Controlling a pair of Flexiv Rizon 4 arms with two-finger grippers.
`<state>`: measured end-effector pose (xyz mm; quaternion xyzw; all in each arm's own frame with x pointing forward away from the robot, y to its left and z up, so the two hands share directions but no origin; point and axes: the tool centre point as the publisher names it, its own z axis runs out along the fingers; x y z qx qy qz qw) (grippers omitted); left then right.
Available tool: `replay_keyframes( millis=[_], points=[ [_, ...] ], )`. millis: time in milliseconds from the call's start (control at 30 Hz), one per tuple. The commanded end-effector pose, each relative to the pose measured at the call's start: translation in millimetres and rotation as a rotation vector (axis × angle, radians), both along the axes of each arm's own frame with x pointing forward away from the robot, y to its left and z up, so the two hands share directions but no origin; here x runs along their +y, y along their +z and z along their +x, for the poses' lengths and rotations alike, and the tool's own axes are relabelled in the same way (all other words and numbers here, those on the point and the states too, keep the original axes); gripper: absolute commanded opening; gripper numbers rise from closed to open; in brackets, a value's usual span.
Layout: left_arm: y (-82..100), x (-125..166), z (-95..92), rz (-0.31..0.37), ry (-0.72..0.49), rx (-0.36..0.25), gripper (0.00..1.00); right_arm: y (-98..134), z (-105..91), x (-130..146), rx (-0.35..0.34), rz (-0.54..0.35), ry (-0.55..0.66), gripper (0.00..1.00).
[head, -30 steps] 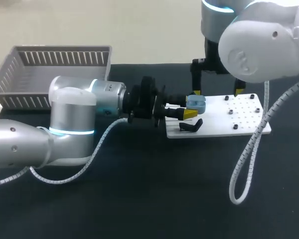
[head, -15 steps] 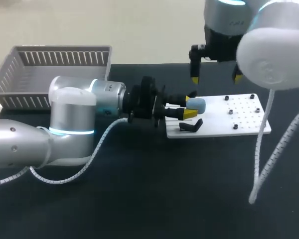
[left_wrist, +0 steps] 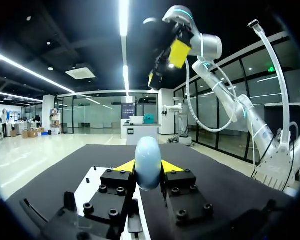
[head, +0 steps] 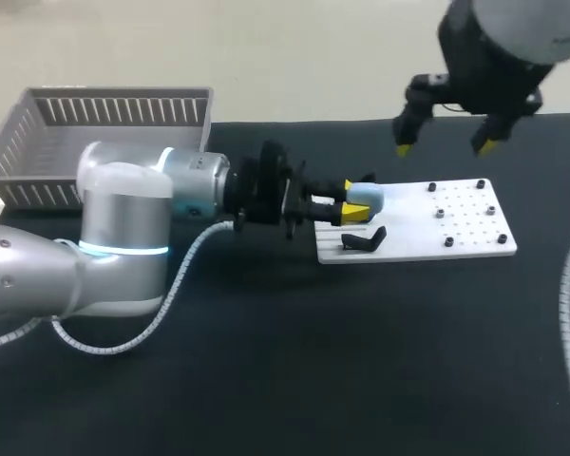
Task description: Pick up each earbud case from the left stands, insert the matching earbuds, close the lid, and place the case in the box.
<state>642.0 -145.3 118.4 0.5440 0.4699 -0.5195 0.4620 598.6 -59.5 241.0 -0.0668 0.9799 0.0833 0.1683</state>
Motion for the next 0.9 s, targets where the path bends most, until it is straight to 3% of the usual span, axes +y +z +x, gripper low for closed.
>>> replay_keyframes(
  millis=[33,267,433,667,800,867,900],
  points=[
    [24.6,29.1,-32.6,0.047,0.223,-0.014,0.00,-2.1,-7.7,-6.9,-0.116,0.058,-0.003,1.00],
    [62.0,84.1,-29.3,0.108,0.438,-0.109,0.00,-2.1,-7.7,-6.9,-0.116,0.058,-0.003,1.00],
    [78.5,123.3,-21.3,0.159,0.557,-0.162,0.00,-2.1,-7.7,-6.9,-0.116,0.058,-0.003,1.00],
    [88.1,181.5,8.1,0.207,0.703,-0.204,0.00,-2.1,-7.7,-6.9,-0.116,0.058,-0.003,1.00],
    [84.8,229.7,33.0,0.205,0.783,-0.193,0.00,-2.1,-7.7,-6.9,-0.116,0.058,-0.003,1.00],
    [86.6,244.1,41.0,0.255,0.821,-0.211,0.00,-2.1,-7.7,-6.9,-0.116,0.058,-0.003,1.00],
    [86.8,252.5,45.0,0.243,0.840,-0.206,0.00,-2.1,-7.7,-6.9,-0.116,0.058,-0.003,1.00]
  ],
)
